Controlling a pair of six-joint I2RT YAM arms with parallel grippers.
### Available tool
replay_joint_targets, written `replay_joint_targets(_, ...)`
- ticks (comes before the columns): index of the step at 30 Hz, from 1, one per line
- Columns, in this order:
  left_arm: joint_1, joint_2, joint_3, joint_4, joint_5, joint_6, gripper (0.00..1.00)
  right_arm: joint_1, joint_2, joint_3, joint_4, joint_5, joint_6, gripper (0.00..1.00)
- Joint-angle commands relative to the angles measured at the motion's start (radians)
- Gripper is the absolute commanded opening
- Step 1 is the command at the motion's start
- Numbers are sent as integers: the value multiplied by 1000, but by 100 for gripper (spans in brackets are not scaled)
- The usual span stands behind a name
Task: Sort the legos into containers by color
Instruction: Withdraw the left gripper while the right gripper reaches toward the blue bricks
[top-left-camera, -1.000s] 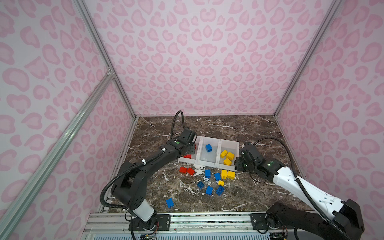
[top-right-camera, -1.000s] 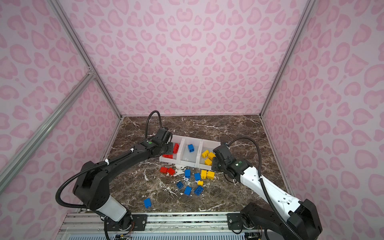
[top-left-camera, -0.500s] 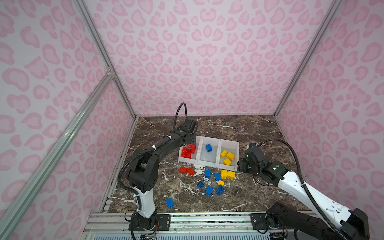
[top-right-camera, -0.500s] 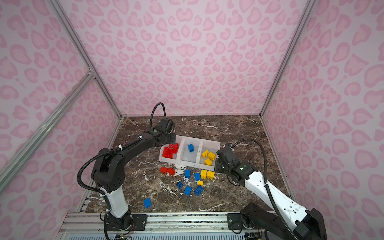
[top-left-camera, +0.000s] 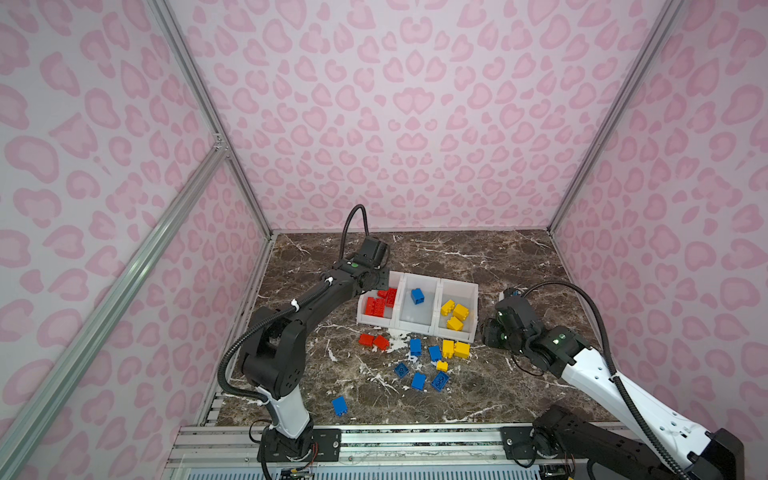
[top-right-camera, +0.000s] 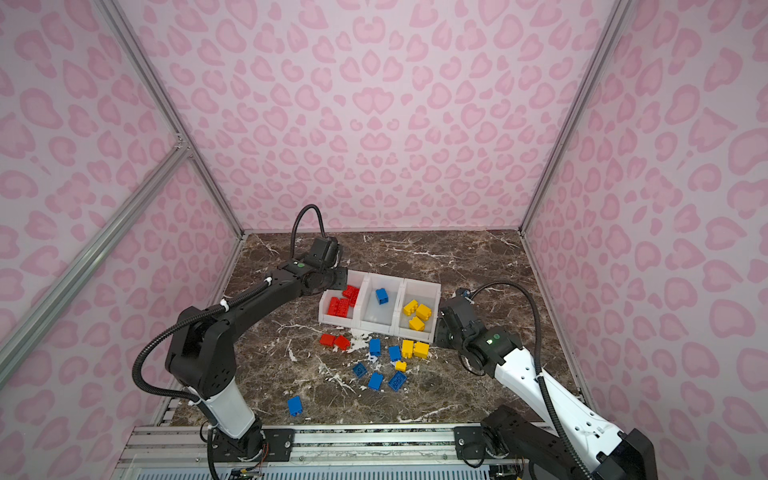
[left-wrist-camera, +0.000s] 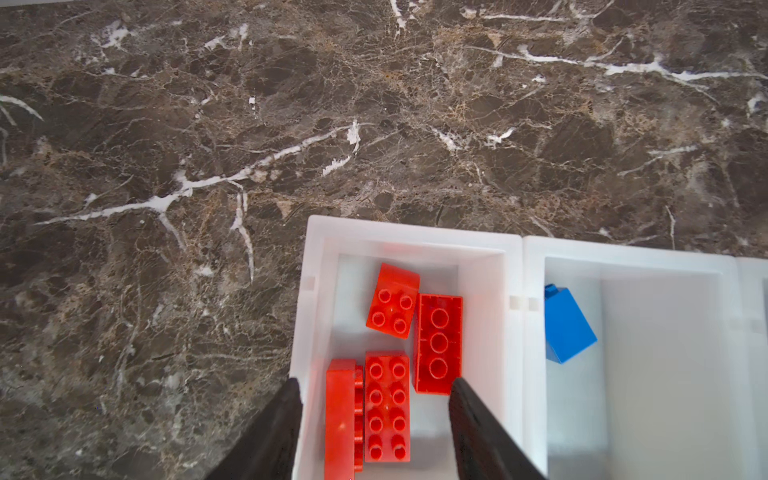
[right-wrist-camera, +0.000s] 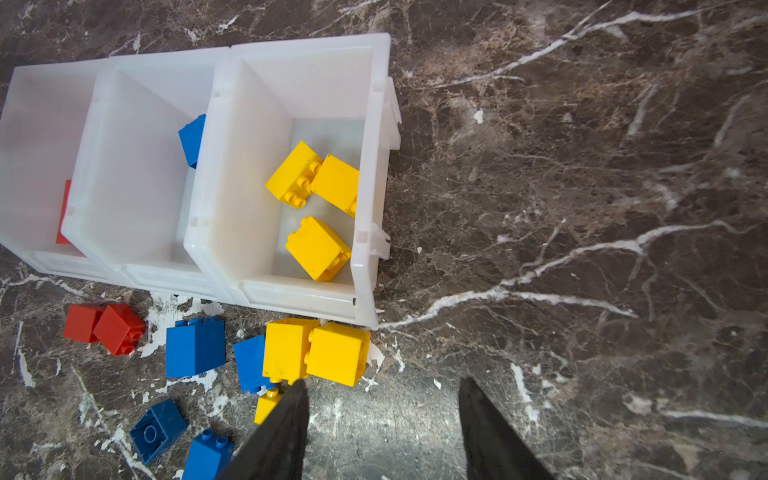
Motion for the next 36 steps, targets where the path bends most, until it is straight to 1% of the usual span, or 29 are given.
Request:
replay_joint_targets(1,-1,-65,-67,22,12,-36,59,-1,-5,-13,0,4,4,58)
replay_joint_targets(14,-1,-397,-408,54,38,-167,59,20,-9,-66,25,-24,37,58)
replay_joint_targets(19,-1,-493,-500,39,28,-203,59,41,6,-83,44,-20,55,58)
replay_joint_targets(30,-8,-599,-605,41,45,-281,59,95,94,-66,81,2,73,58)
replay_joint_targets(36,-14,-628,-640,33,41,-297,59,172,184,-32,101,-18,116,58)
